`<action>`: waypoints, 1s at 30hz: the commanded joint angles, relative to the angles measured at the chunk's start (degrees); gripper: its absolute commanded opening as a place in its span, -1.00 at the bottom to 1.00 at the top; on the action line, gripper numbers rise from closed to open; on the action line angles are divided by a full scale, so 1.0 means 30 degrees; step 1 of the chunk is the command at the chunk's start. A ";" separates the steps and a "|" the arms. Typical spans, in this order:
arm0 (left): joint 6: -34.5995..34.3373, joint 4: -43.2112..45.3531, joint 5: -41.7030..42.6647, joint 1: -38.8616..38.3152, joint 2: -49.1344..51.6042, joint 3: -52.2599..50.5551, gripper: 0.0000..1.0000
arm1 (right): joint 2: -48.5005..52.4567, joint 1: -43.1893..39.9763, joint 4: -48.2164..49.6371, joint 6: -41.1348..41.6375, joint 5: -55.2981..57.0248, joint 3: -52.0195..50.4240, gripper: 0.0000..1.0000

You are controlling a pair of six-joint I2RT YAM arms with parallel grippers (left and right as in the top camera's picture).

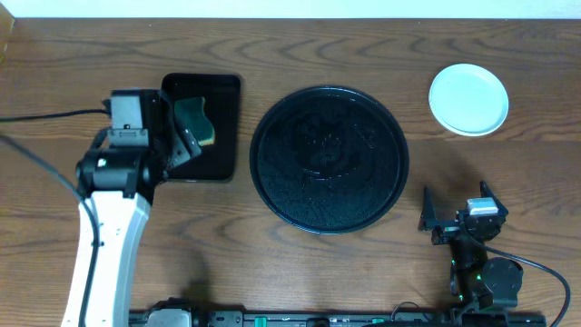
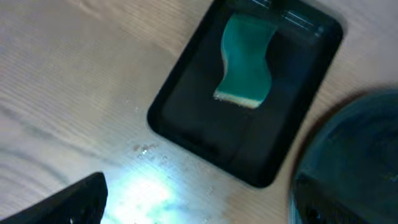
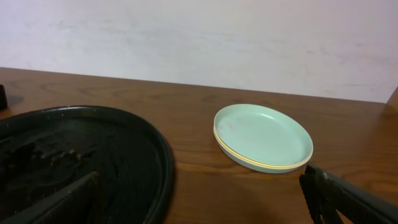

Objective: Clean dirty plates on tray and stack at the side

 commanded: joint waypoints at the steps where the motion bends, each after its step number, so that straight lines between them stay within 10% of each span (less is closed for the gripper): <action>1: 0.3235 -0.0321 -0.0291 0.0044 0.0408 -0.1129 0.91 | -0.0131 -0.0131 -0.0095 -0.0248 0.0175 -0.0022 0.98; 14: 0.3359 0.9428 -0.0124 0.0044 -0.7570 -1.3049 0.91 | -0.0131 -0.0131 -0.0095 -0.0248 0.0175 -0.0022 0.98; 30: 0.3373 1.5460 -0.0131 0.0044 -1.4695 -1.9781 0.91 | -0.0131 -0.0131 -0.0095 -0.0248 0.0175 -0.0022 0.99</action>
